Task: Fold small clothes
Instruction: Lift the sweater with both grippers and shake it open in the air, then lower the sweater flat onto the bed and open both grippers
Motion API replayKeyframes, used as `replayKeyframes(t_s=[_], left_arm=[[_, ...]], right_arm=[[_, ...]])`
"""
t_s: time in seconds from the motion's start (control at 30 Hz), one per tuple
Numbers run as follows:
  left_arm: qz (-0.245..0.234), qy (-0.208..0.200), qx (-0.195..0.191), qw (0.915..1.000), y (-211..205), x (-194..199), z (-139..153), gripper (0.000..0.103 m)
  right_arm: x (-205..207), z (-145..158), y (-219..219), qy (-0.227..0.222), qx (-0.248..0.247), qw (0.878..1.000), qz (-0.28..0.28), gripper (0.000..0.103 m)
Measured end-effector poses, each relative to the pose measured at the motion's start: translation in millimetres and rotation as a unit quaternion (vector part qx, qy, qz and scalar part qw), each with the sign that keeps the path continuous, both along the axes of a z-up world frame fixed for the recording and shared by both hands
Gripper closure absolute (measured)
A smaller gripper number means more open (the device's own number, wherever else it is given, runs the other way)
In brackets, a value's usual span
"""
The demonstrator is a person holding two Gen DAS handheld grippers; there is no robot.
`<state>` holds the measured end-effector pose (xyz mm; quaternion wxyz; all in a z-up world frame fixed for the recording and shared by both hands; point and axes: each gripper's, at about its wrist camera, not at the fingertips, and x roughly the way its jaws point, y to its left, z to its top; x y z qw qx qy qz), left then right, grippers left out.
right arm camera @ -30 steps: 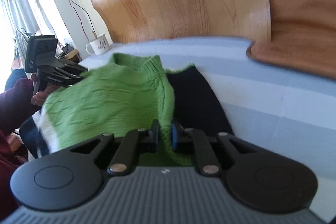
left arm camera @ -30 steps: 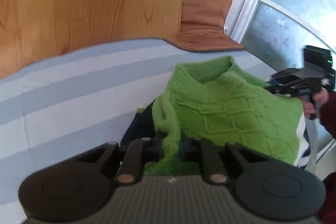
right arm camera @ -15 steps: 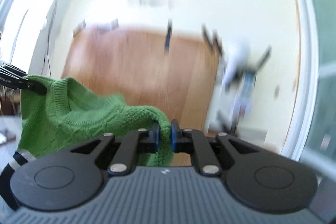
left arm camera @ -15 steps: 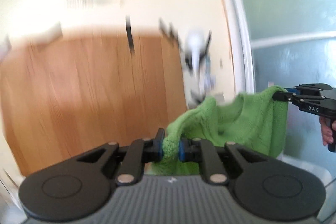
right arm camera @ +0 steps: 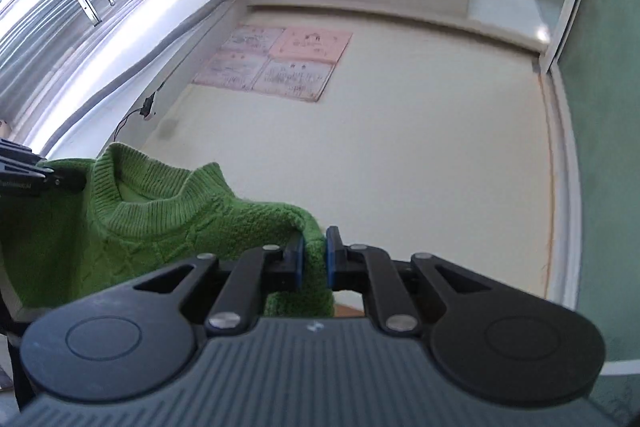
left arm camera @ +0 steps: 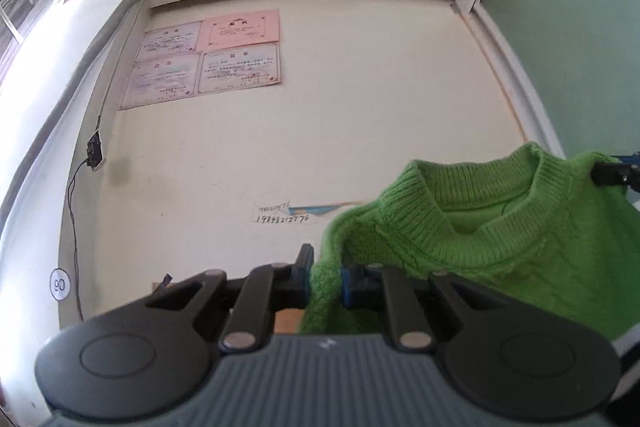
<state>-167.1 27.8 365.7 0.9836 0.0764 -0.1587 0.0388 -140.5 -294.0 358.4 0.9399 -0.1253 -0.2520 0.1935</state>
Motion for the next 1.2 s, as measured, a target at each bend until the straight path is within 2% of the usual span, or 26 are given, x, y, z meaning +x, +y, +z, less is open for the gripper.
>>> replayKeyframes(t_s=[0.07,0.17,0.27,0.33,0.4,0.43,0.47,0.53,0.57,0.6,0.63,0.67,0.77,0.83,0.87,0.93,0.97,1.0,1.03,1.07,1.13,1.2], left_arm=[[0.008,0.025,-0.003,0.9996,0.1,27.8,-5.5,0.091],[0.009,0.093,-0.017,0.9954,8.9,82.0,-32.7,0.091],[0.025,0.168,-0.022,0.9853,13.5,146.8,-78.7,0.091],[0.044,0.222,-0.022,0.9739,12.3,199.3,-116.2,0.087],[0.072,0.281,-0.023,0.9566,11.6,258.0,-163.8,0.086],[0.084,0.321,-0.014,0.9432,10.5,290.1,-191.2,0.077],[0.103,0.367,-0.005,0.9244,9.7,321.3,-223.4,0.075],[0.132,0.453,-0.022,0.8815,16.8,362.7,-282.1,0.08],[0.122,0.485,-0.046,0.8646,23.0,370.9,-305.8,0.082],[0.105,0.5,-0.064,0.8572,28.7,371.8,-322.2,0.082],[0.098,0.503,-0.071,0.8559,32.3,368.7,-334.7,0.08],[0.096,0.498,-0.072,0.8586,34.2,360.5,-345.2,0.08],[0.076,0.478,-0.066,0.8728,40.2,332.7,-356.6,0.08],[0.072,0.468,-0.06,0.8786,47.1,317.4,-357.5,0.078],[0.074,0.466,-0.061,0.8796,53.5,313.2,-355.6,0.076],[0.071,0.472,-0.075,0.8754,63.5,305.0,-356.2,0.065],[0.066,0.476,-0.086,0.8729,69.4,301.5,-352.7,0.063],[0.06,0.478,-0.093,0.8715,73.5,299.3,-350.3,0.06],[0.055,0.477,-0.099,0.8715,77.4,298.7,-348.5,0.058],[0.052,0.474,-0.104,0.8728,80.2,296.5,-344.5,0.057],[0.051,0.467,-0.108,0.876,82.3,284.1,-335.8,0.05],[0.054,0.463,-0.102,0.879,82.2,273.5,-332.2,0.048]], right_arm=[[25.7,-14.0,2.2,0.032,-0.007,0.999,0.004,0.089],[72.2,-43.7,7.8,0.087,-0.016,0.996,0.003,0.089],[127.1,-86.3,21.0,0.15,-0.025,0.988,-0.01,0.089],[179.0,-123.9,30.8,0.205,-0.023,0.978,-0.023,0.089],[238.8,-161.9,42.5,0.272,-0.006,0.962,-0.022,0.087],[267.9,-182.3,47.4,0.314,-0.001,0.949,-0.017,0.08],[299.6,-203.9,51.8,0.362,-0.003,0.932,-0.016,0.066],[330.0,-249.4,43.3,0.422,0.014,0.906,-0.041,0.064],[338.0,-268.1,31.4,0.45,0.024,0.892,-0.037,0.064],[338.6,-282.2,18.0,0.469,0.035,0.882,-0.033,0.064],[336.9,-291.6,4.8,0.485,0.041,0.873,-0.029,0.064],[330.0,-302.3,-8.4,0.502,0.043,0.863,-0.026,0.064],[296.8,-328.2,-39.5,0.541,0.04,0.84,-0.019,0.062],[271.1,-340.8,-46.3,0.557,0.03,0.83,-0.022,0.059],[257.7,-346.5,-45.6,0.56,0.021,0.828,-0.026,0.055],[237.0,-357.0,-37.4,0.566,0.006,0.824,-0.02,0.05],[239.8,-358.7,-31.9,0.567,-0.002,0.823,-0.014,0.05],[235.6,-361.0,-23.2,0.567,-0.015,0.824,-0.011,0.05],[224.7,-366.9,-15.0,0.551,-0.029,0.834,-0.02,0.052],[213.9,-371.4,-5.4,0.533,-0.043,0.845,-0.023,0.071],[211.0,-367.0,5.6,0.518,-0.059,0.852,-0.041,0.093],[208.4,-354.5,4.6,0.482,-0.074,0.869,-0.078,0.096]])
